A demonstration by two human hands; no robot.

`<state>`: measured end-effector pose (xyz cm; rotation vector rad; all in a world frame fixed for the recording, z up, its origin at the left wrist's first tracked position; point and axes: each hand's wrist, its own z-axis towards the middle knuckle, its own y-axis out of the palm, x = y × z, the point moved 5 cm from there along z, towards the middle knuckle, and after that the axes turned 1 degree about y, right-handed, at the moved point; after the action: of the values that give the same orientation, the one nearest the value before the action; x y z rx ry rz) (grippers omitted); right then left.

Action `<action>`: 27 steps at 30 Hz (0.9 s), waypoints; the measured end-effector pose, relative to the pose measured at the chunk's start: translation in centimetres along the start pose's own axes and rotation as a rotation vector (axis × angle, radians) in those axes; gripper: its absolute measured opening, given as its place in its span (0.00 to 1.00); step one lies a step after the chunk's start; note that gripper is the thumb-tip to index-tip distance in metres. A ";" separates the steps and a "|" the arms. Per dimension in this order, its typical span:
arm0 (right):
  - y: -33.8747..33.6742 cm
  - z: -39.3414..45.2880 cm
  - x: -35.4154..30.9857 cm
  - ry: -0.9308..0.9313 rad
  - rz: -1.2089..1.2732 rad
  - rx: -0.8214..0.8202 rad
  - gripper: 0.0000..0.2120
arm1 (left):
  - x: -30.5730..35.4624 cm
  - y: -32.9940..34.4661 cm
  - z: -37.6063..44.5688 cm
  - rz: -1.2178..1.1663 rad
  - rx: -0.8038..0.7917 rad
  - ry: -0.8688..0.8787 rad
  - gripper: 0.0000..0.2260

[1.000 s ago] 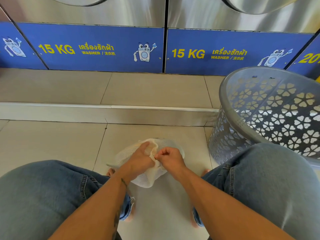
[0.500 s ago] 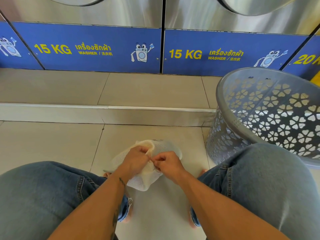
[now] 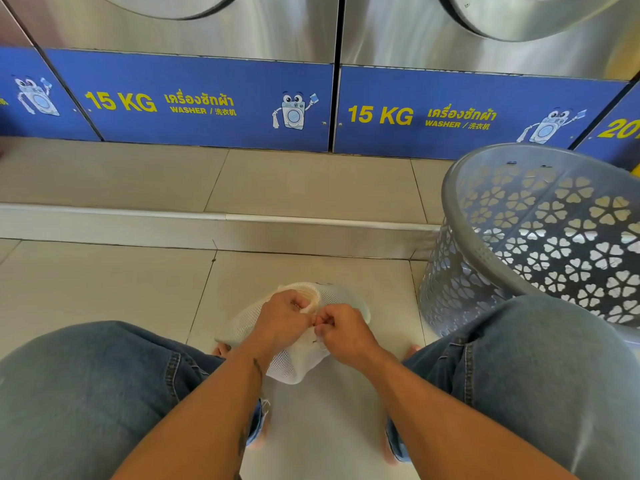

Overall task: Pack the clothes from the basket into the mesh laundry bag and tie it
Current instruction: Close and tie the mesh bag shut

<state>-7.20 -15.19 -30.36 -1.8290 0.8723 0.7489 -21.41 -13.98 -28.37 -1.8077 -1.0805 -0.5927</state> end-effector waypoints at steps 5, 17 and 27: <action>-0.7 0.1 -0.1 0.030 0.058 0.043 0.15 | -0.2 0.2 0.2 -0.066 -0.011 0.002 0.04; -1.0 -0.6 -0.9 0.001 0.075 0.127 0.13 | -0.6 0.5 0.7 -0.179 -0.158 -0.143 0.05; -0.4 -0.4 -0.5 0.033 0.111 0.099 0.16 | -0.3 0.5 0.8 -0.220 -0.116 -0.122 0.10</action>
<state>-7.09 -15.30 -29.66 -1.7207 1.0212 0.7328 -21.20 -13.45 -29.19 -1.8578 -1.3648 -0.6949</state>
